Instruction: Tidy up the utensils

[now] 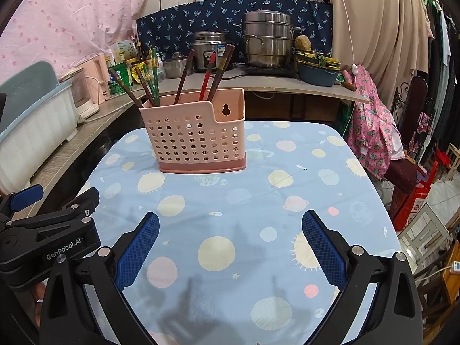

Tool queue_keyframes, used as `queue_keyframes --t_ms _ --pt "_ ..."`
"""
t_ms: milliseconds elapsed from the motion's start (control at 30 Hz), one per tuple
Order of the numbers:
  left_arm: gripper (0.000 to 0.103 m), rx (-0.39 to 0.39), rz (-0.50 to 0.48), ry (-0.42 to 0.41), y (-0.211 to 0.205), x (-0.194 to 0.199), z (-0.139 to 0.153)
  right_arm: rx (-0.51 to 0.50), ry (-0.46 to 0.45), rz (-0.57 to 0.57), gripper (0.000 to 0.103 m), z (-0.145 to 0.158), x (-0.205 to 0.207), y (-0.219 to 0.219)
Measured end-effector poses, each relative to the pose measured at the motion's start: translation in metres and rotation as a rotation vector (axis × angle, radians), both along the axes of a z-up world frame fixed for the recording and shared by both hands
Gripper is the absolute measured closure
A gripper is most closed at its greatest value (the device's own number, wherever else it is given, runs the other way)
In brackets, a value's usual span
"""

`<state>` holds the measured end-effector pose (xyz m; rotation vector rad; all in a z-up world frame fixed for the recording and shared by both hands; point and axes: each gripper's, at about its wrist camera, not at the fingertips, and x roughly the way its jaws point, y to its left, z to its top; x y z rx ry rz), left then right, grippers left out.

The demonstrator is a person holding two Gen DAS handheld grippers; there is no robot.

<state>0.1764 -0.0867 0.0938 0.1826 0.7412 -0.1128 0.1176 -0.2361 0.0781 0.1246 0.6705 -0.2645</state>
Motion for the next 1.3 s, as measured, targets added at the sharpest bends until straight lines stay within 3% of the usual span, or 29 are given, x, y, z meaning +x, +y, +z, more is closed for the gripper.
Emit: queue_keyframes --t_ms 1300 --pt "0.01 0.021 0.007 -0.036 -0.005 0.016 0.001 0.005 0.001 -0.004 0.007 -0.001 0.022 -0.004"
